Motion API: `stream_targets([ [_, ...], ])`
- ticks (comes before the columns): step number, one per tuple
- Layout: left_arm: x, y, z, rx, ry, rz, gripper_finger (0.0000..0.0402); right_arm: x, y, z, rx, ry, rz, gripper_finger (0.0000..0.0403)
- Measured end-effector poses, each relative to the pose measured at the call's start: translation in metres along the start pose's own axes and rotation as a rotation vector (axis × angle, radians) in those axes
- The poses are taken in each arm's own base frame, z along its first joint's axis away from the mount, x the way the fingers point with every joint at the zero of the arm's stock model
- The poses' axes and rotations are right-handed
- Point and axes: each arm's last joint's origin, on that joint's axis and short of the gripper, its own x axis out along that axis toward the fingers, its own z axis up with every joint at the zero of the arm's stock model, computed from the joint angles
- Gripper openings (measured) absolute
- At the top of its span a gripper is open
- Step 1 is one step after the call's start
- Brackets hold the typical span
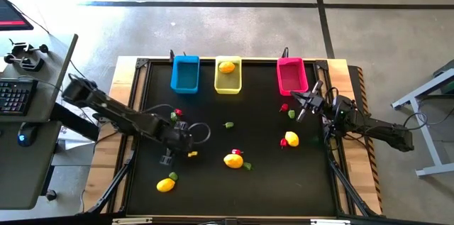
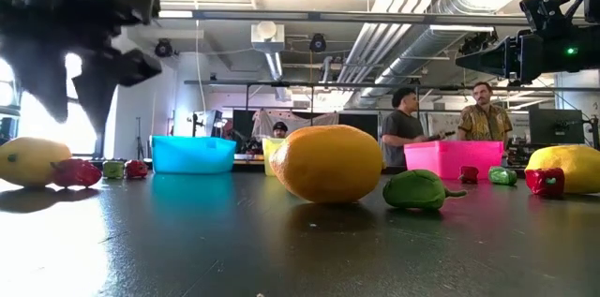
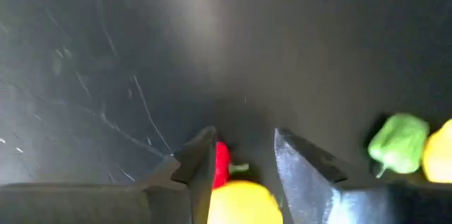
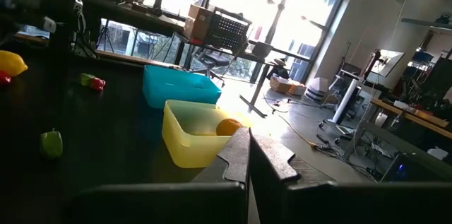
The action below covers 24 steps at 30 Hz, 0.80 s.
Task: Sort produce into baskets
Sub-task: Put the red bell pepper into the blue bin
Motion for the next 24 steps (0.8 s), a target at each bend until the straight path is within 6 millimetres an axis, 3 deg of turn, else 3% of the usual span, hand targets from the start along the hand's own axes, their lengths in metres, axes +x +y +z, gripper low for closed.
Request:
stream_targets([
  [8,0.019,0.001,0.012,0.002,0.142,0.067,0.0161,0.0,0.0,0.0,0.0,0.0,0.0,0.0],
  [24,0.022,0.013,0.012,-0.097,0.233,0.112,0.0153,0.0,0.0,0.0,0.0,0.0,0.0,0.0],
])
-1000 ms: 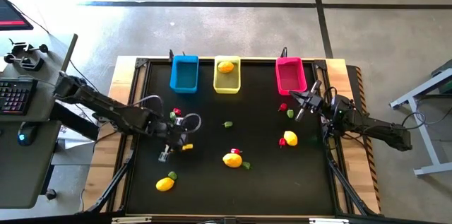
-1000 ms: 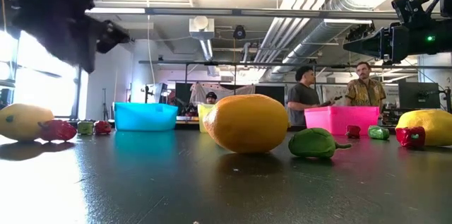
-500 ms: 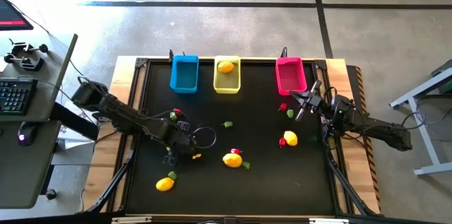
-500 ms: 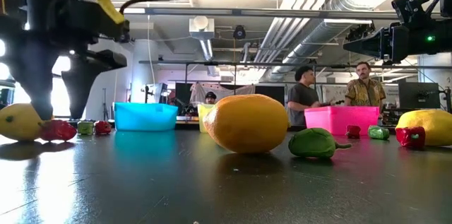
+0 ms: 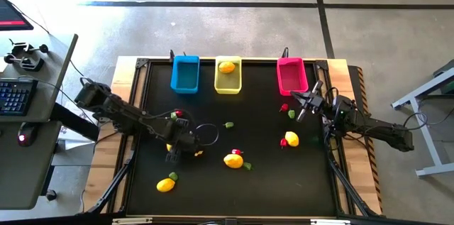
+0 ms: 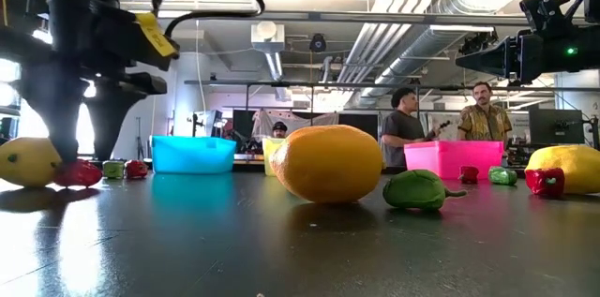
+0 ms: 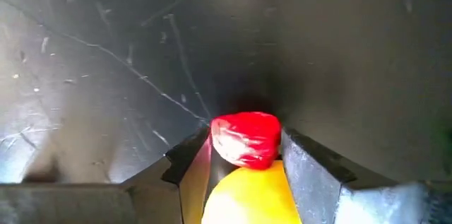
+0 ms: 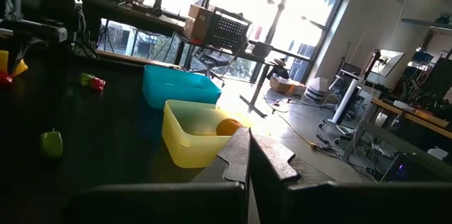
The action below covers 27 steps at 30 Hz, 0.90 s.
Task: Sort produce into baskets
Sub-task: Put the red bell pepper into the blue bin
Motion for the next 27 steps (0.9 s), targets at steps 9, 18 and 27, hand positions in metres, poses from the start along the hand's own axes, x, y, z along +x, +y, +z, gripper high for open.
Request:
stream_targets([
  [9,0.0017,0.0085,0.0006,-0.033,0.018,-0.065,0.009,0.0,0.0,0.0,0.0,0.0,0.0,0.0],
  [18,0.0066,0.0085,-0.0051,0.006,0.042,-0.065,0.0063,0.0,0.0,0.0,0.0,0.0,0.0,0.0],
  [27,0.0039,0.0089,-0.0016,0.084,0.028,-0.048,0.0003,0.0,0.0,-0.0001,0.0,0.0,0.0,0.0],
])
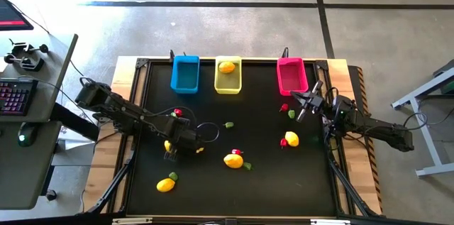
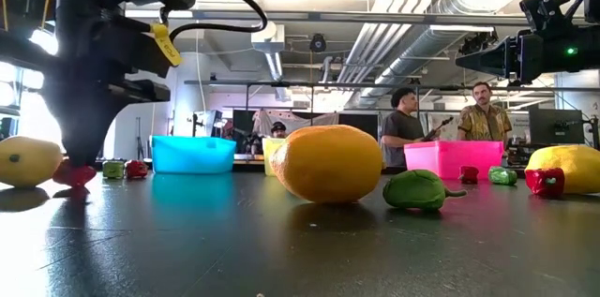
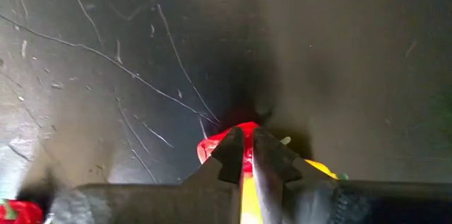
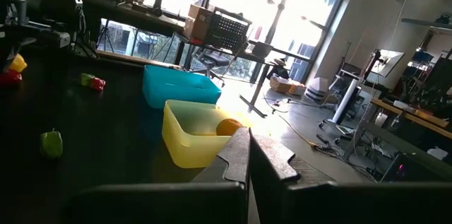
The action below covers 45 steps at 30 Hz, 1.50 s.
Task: Sort produce into baskets
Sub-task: Put the red bell pepper into the blue bin
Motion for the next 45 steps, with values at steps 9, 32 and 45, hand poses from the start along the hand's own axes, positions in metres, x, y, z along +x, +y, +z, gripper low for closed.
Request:
stream_targets([
  [9,-0.014,0.01,0.009,0.02,-0.018,0.022,0.0001,0.0,0.0,0.0,0.0,0.0,-0.001,0.0],
  [32,-0.018,0.023,0.006,0.237,0.019,-0.072,0.0182,0.0,0.0,0.0,0.0,0.0,0.0,0.0],
  [45,-0.011,0.041,0.0,0.2,-0.004,-0.166,0.0193,0.0,0.0,0.0,0.0,0.0,0.0,0.0],
])
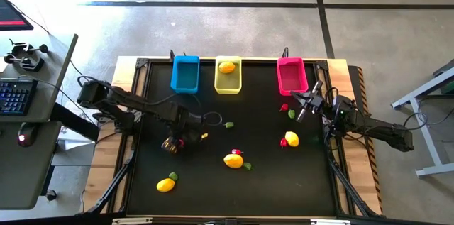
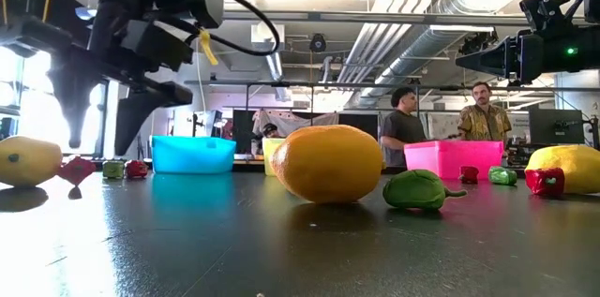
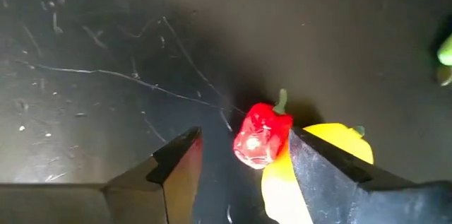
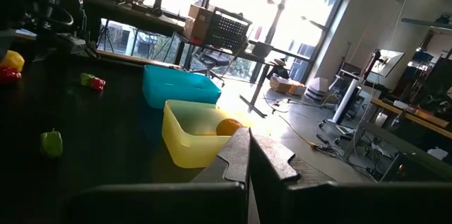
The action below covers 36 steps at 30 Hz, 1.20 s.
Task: Sort produce into baskets
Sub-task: Put the red bell pepper into the blue bin
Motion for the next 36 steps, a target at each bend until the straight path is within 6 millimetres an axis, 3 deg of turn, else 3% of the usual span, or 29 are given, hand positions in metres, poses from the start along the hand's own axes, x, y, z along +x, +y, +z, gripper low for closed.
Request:
stream_targets([
  [5,0.004,0.002,0.0,0.015,0.016,-0.015,0.0179,0.0,0.0,0.0,0.0,0.001,0.0,0.0],
  [16,0.032,0.007,0.003,0.051,0.14,-0.061,0.0171,0.0,0.0,0.0,0.0,0.001,0.001,0.0],
  [23,0.031,0.008,0.002,0.033,0.151,-0.034,0.0104,0.0,0.0,0.0,0.0,0.0,0.0,0.0],
  [30,0.005,0.023,0.0,-0.087,0.127,0.049,0.0025,0.0,0.0,0.0,0.0,0.001,0.0,0.0],
  [36,-0.04,0.06,-0.018,-0.268,-0.012,0.155,0.0036,0.0,0.0,0.0,0.0,0.0,0.0,0.0],
])
